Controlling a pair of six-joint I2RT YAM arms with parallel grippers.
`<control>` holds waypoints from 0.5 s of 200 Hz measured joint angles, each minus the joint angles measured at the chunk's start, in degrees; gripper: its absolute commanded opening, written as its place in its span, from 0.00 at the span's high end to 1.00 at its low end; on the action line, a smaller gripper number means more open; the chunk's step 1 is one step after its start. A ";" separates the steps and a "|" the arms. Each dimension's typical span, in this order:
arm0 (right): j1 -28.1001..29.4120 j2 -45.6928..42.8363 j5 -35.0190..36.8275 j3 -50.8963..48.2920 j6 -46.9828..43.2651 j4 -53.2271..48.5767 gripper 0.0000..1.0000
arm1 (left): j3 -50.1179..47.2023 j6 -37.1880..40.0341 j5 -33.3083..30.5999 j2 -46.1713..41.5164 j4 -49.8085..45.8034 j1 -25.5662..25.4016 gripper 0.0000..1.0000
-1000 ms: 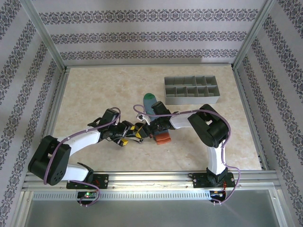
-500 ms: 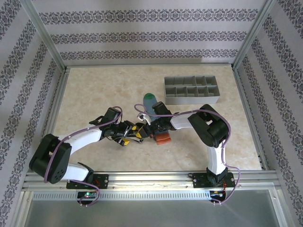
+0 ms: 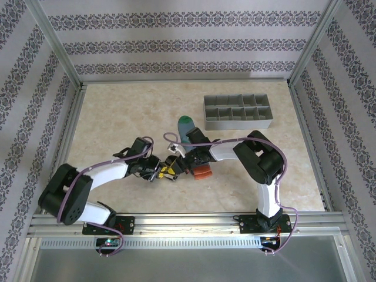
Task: Roll the socks
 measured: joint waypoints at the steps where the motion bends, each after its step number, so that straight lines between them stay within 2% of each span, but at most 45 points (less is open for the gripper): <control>1: 0.20 -0.02 0.24 0.07 -0.17 -0.15 0.78 | -0.13 -0.09 -0.07 -0.26 -0.13 -0.04 1.00; 27: 6.08 -4.59 9.42 -0.87 -5.35 -2.45 0.55 | -3.56 -3.19 -3.30 -10.12 -8.74 -1.86 1.00; 45: 8.59 -12.76 19.15 -6.73 -7.63 -1.16 0.50 | -3.69 -5.49 -4.98 -13.31 -14.75 -3.15 1.00; 64: 10.78 -22.01 28.68 -12.70 -7.78 0.68 0.46 | -2.29 -7.06 -5.62 -11.82 -17.90 -3.93 1.00; 71: 12.02 -24.65 32.39 -14.51 -7.74 1.70 0.40 | -0.98 -7.37 -5.62 -10.21 -18.75 -4.09 1.00; 100: 21.31 -28.52 45.92 -19.04 -7.74 4.81 0.36 | 4.70 -7.32 -4.85 -2.99 -21.24 -4.74 1.00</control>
